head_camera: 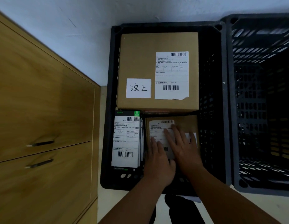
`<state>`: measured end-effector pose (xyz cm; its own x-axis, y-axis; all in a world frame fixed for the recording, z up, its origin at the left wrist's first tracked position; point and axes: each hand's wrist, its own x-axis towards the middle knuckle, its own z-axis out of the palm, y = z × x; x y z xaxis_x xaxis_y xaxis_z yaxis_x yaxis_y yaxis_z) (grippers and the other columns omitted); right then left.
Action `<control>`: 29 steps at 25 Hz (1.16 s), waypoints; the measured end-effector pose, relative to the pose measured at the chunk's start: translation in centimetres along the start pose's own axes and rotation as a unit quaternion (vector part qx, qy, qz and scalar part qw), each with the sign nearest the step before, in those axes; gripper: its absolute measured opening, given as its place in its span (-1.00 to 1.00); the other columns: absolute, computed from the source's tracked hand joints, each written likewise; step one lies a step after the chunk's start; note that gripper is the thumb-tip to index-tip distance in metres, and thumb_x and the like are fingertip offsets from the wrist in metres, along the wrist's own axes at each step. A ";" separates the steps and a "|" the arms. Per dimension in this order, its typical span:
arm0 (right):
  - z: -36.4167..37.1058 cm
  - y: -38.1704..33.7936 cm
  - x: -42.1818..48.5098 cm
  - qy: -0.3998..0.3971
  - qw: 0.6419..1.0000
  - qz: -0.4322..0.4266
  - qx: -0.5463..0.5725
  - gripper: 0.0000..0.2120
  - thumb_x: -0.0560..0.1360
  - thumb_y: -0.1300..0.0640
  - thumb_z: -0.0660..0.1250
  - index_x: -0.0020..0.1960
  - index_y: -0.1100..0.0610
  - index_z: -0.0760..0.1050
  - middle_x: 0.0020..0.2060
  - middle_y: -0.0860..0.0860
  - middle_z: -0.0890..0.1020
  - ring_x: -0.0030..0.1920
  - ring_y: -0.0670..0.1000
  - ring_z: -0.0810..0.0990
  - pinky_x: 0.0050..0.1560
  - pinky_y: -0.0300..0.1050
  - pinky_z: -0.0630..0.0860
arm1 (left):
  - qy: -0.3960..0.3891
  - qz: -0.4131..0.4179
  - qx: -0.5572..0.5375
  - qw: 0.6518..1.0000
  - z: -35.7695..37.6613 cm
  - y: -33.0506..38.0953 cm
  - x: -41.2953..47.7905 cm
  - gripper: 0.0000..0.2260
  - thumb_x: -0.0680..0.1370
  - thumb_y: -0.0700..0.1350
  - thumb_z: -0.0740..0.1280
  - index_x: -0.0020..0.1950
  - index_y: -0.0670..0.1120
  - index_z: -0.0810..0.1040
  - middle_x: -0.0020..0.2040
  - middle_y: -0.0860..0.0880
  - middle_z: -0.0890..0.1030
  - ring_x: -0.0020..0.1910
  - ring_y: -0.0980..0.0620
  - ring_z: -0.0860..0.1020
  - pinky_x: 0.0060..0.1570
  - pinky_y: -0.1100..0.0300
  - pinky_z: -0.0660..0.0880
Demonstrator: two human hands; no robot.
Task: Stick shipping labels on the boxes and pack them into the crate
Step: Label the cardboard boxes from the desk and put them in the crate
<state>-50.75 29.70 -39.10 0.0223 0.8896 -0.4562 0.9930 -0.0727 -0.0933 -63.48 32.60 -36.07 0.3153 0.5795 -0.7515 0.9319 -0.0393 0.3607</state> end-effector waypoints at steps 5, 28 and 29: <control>-0.2 -0.1 0.1 -0.072 0.994 0.067 0.037 0.07 0.50 -0.17 0.37 0.62 0.10 -0.36 0.62 0.20 -0.14 0.62 0.20 -0.12 0.47 0.47 0.00 | -0.011 0.018 0.046 0.999 0.1 -0.2 0.4 -0.25 0.65 0.14 0.16 0.67 -0.12 -0.17 0.64 -0.09 -0.35 0.63 -0.09 -0.29 0.58 -0.04 -0.21; -36.8 26.4 -39.8 0.283 0.871 0.356 0.187 -0.41 0.57 -0.11 0.24 0.55 -0.01 0.19 0.39 -0.08 0.38 0.40 -0.02 0.37 0.37 -0.14 0.35 | 0.149 0.426 0.281 0.847 -13.2 42.6 -23.4 -0.51 0.62 0.19 0.13 0.54 0.11 0.27 0.39 0.11 0.39 0.37 0.10 0.41 0.35 0.20 0.34; -37.2 28.7 -42.0 0.307 0.856 0.375 0.182 -0.42 0.57 -0.12 0.24 0.54 -0.02 0.21 0.39 -0.09 0.39 0.39 -0.03 0.38 0.36 -0.15 0.35 | 0.167 0.447 0.269 0.836 -11.8 46.0 -24.5 -0.54 0.63 0.18 0.12 0.53 0.11 0.28 0.38 0.12 0.40 0.36 0.10 0.41 0.34 0.19 0.35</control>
<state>-18.83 6.98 10.27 0.8049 0.5925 0.0319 0.5734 -0.7629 -0.2986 -30.49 26.20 5.42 0.9457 0.3137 -0.0849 0.3238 -0.8872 0.3286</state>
